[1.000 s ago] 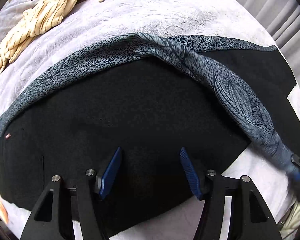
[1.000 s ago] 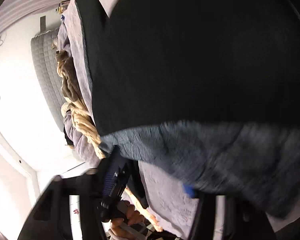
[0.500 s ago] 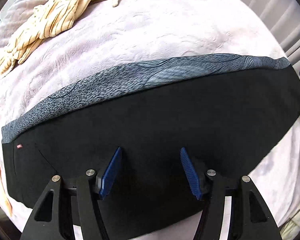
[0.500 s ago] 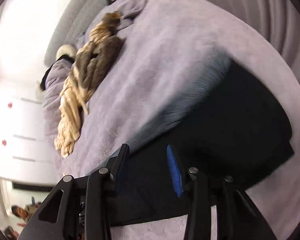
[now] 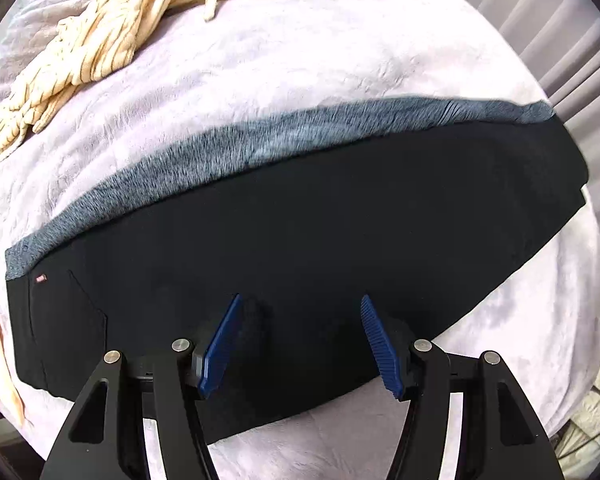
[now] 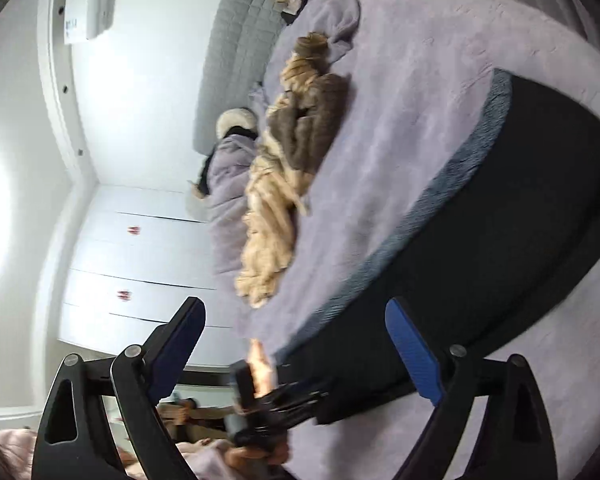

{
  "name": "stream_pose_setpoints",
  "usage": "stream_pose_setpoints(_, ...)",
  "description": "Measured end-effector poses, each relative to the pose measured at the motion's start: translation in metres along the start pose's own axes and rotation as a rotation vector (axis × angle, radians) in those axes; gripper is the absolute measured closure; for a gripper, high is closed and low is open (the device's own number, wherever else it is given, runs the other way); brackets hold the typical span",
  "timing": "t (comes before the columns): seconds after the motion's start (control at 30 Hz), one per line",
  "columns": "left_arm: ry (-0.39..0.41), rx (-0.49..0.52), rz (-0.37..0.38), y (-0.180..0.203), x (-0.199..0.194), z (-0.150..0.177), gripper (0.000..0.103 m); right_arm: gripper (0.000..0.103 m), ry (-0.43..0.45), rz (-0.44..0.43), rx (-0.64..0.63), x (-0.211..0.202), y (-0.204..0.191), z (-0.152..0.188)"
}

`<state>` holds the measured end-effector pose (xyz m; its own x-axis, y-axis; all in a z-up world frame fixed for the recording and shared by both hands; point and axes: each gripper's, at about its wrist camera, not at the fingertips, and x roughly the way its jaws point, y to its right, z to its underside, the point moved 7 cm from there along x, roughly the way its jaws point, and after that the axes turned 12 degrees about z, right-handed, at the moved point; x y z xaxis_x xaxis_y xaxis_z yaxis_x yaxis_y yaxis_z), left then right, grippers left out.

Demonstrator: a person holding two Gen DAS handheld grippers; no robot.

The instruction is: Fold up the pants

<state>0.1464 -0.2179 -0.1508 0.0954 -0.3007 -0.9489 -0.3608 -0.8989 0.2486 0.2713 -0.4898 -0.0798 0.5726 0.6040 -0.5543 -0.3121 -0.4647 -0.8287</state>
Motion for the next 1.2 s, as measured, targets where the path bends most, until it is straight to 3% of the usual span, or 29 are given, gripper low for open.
stream_pose_setpoints(0.03,0.015,0.001,0.003,-0.003,-0.003,-0.009,0.040,0.009,-0.011,-0.017,-0.001,-0.004,-0.007,0.004)
stream_pose_setpoints(0.1,0.046,0.011,-0.006,-0.008,-0.006,-0.023,0.040,0.009,-0.038,0.028,-0.062,-0.010,-0.020,0.005)
stream_pose_setpoints(0.17,0.083,0.014,-0.053,-0.017,-0.007,-0.036,0.040,0.011,-0.027,0.162,-0.160,-0.020,-0.021,-0.006)
stream_pose_setpoints(0.2,0.094,0.000,-0.077,-0.024,-0.004,-0.038,0.040,0.016,-0.018,0.261,-0.189,-0.022,-0.013,-0.013)
stream_pose_setpoints(0.27,0.090,-0.059,-0.111,-0.046,0.008,-0.041,0.040,0.041,-0.012,0.440,-0.211,-0.017,0.014,-0.031)
stream_pose_setpoints(0.3,0.072,-0.106,-0.123,-0.058,0.016,-0.038,0.040,0.059,-0.024,0.492,-0.163,-0.010,0.038,-0.037)
stream_pose_setpoints(0.33,0.058,-0.155,-0.118,-0.069,0.022,-0.033,0.040,0.069,-0.052,0.526,-0.070,-0.003,0.070,-0.039)
stream_pose_setpoints(0.43,0.052,-0.209,-0.132,-0.088,0.033,-0.020,0.039,0.078,-0.075,0.520,0.081,0.016,0.132,-0.033)
stream_pose_setpoints(0.5,0.066,-0.201,-0.152,-0.090,0.034,-0.018,0.028,0.078,-0.052,0.488,0.097,0.023,0.146,-0.033)
stream_pose_setpoints(0.7,0.051,-0.212,-0.155,-0.091,0.034,-0.021,0.027,0.078,-0.077,0.458,0.221,0.040,0.173,-0.037)
stream_pose_setpoints(0.8,0.053,-0.197,-0.139,-0.087,0.030,-0.013,0.027,0.077,-0.068,0.469,0.148,0.026,0.157,-0.031)
stream_pose_setpoints(0.87,0.036,-0.196,-0.133,-0.087,0.035,-0.007,0.027,0.072,-0.050,0.490,0.107,0.011,0.151,-0.026)
stream_pose_setpoints(0.93,0.048,-0.197,-0.138,-0.091,0.039,-0.008,0.026,0.055,-0.034,0.516,0.092,0.004,0.152,-0.023)
stream_pose_setpoints(1.0,0.051,-0.199,-0.141,-0.091,0.041,-0.009,0.025,0.052,-0.028,0.537,0.110,0.004,0.161,-0.025)
stream_pose_setpoints(1.1,0.046,-0.182,-0.140,-0.091,0.043,-0.010,0.024,0.052,-0.005,0.489,0.152,0.014,0.169,-0.033)
stream_pose_setpoints(1.2,0.029,-0.174,-0.128,-0.091,0.038,-0.008,0.024,0.095,-0.023,0.508,0.177,0.023,0.169,-0.038)
